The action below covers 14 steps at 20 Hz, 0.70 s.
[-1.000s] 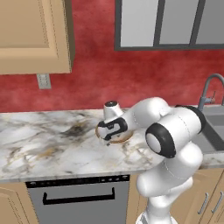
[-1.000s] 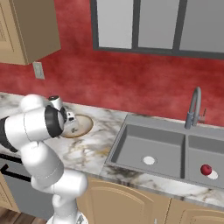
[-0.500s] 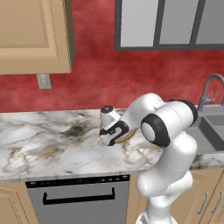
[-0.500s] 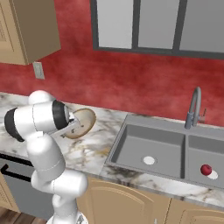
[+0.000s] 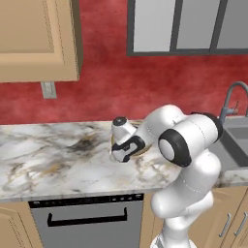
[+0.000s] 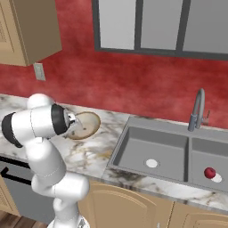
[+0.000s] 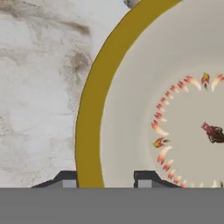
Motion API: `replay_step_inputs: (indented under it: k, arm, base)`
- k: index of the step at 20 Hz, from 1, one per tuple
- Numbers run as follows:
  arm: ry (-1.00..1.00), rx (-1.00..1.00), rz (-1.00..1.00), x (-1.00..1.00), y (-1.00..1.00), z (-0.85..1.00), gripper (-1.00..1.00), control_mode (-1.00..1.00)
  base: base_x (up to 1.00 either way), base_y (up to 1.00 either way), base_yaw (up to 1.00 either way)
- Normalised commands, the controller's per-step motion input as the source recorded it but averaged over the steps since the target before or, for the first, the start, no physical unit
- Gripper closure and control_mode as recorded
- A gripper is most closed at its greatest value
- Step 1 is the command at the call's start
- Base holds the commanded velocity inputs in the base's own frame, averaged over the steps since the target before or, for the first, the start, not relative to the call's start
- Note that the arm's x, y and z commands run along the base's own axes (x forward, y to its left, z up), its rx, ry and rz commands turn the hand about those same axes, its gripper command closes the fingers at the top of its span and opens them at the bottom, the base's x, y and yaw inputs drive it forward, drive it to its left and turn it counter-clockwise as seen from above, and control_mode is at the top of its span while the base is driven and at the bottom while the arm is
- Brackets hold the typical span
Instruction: Clear the mugs and bowl far away from the sink.
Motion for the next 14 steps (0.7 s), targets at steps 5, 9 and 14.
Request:
replay_step_inputs:
  k: [5, 9, 14]
  arm:
    - [0.03, 0.0, 0.0, -0.21, -0.04, 0.45, 1.0, -1.0]
    - [-0.03, -0.03, 0.0, -0.35, 0.05, 0.35, 1.0, -1.0]
    - [-0.21, -0.03, 0.0, -0.61, 0.02, 0.33, 1.0, -1.0]
  base:
    - [0.0, 0.0, 0.0]
    - [0.0, 0.0, 0.0]
    - [0.0, 0.0, 0.0]
